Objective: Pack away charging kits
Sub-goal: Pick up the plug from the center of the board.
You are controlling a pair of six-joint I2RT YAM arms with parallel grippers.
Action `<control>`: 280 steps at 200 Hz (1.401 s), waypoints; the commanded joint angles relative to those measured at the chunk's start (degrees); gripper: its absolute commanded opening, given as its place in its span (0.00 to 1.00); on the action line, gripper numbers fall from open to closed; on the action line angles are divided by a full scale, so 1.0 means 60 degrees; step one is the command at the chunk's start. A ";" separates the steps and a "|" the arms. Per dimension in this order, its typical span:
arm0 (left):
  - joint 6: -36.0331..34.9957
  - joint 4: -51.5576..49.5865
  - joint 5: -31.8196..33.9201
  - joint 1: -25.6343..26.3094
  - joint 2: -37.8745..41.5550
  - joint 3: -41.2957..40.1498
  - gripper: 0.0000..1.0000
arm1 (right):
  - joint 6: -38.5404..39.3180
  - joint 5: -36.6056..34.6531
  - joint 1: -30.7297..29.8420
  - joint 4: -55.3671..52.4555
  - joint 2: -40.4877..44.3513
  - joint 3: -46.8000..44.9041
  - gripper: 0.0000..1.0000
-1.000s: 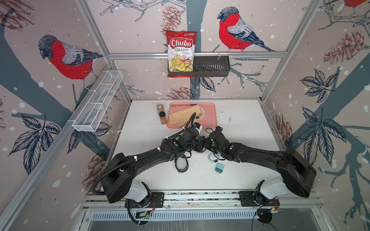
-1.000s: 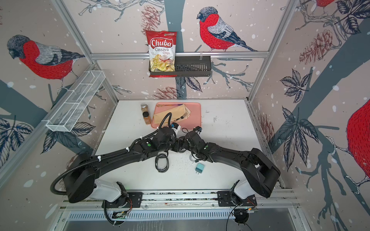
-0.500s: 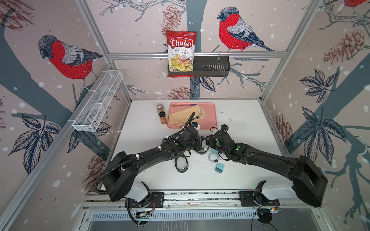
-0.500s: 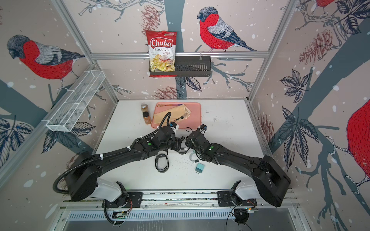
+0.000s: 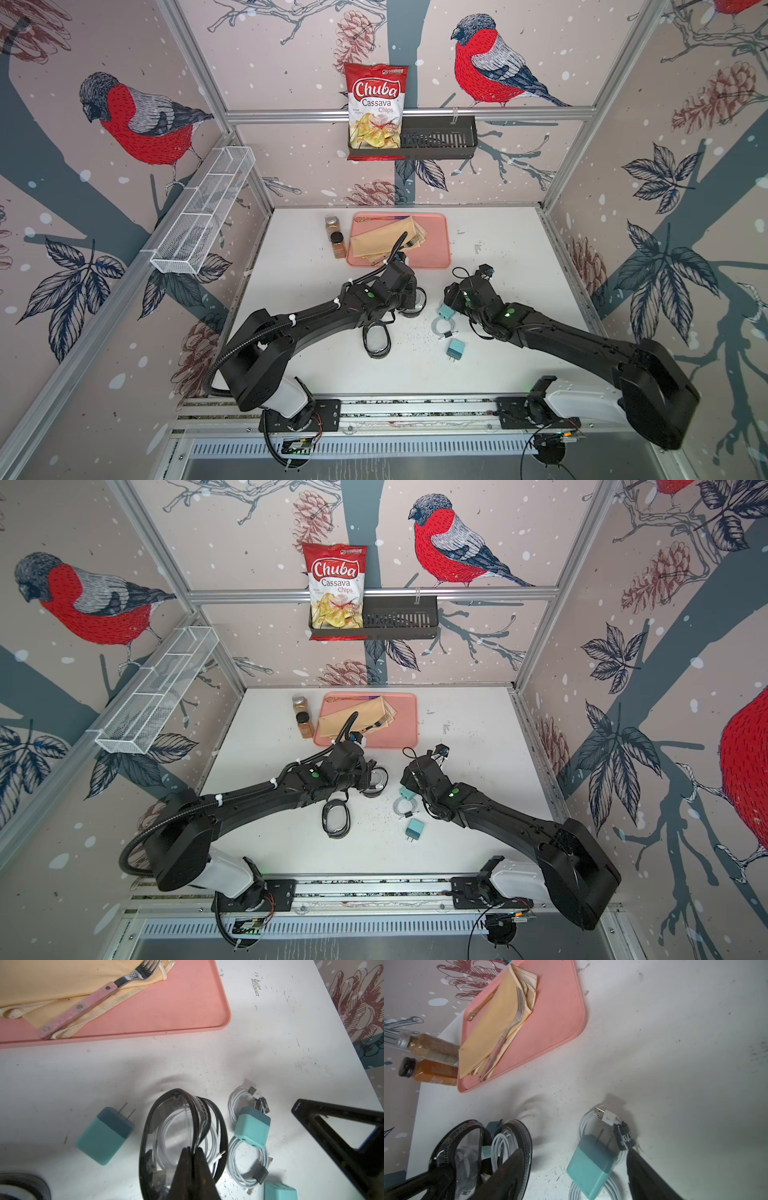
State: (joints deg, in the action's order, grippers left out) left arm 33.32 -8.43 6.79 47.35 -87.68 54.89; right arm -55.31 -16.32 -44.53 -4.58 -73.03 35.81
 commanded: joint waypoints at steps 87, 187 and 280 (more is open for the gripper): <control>0.0093 -0.0349 0.0451 -0.0118 -0.0212 0.0240 0.00 | 0.0036 0.0448 -0.0399 0.0324 -0.2019 0.0526 0.72; 0.0101 -0.0368 0.0407 -0.0141 -0.0109 0.0204 0.00 | 0.0209 0.0456 -0.0530 0.0009 -0.3526 0.1349 0.60; 0.0094 -0.0296 0.0168 -0.0201 -0.0105 0.0174 0.00 | 0.0589 0.0449 -0.0508 -0.0147 -0.3685 0.1842 0.28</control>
State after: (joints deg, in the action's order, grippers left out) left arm 34.06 -10.55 8.71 46.33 -88.49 55.94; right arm -53.58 -13.54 -47.55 -3.92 -95.31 46.19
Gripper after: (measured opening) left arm 0.074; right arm 0.450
